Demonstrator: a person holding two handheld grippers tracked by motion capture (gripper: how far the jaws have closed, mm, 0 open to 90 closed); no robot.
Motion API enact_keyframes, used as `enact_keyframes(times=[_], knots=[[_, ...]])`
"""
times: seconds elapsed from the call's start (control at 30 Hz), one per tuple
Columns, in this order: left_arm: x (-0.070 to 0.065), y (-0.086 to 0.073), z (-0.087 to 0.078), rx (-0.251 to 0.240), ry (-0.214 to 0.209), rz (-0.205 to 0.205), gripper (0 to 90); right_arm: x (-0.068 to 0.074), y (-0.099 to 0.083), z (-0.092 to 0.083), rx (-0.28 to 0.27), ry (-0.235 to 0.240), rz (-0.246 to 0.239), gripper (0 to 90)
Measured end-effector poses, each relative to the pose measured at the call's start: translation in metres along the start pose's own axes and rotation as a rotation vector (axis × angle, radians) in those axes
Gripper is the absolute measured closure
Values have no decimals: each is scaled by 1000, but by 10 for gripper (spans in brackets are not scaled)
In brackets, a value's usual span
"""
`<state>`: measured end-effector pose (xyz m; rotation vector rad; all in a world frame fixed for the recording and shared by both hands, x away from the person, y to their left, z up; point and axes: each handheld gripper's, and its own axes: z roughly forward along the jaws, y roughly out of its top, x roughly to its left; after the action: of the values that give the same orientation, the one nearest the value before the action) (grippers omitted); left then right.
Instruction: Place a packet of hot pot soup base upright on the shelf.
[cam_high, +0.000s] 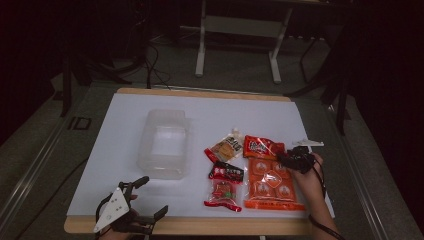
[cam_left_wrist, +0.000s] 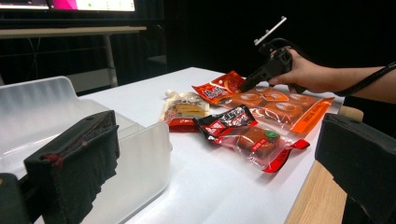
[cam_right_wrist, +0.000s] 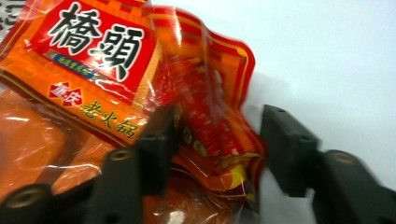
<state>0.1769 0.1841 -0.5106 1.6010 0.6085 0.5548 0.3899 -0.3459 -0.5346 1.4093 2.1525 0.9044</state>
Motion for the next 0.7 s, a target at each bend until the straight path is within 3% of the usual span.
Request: enact_keyframes(times=[0.23,0.53,0.7], knots=[[0,0,0,4,-2,2,3,3,7,0,48,36,-31,652],[0,0,0,3,1,3,3,9,16,0,101,57,-24,820],[1,0,-1,-1,4,1,3,13,22,-3,125,49,-48,851]])
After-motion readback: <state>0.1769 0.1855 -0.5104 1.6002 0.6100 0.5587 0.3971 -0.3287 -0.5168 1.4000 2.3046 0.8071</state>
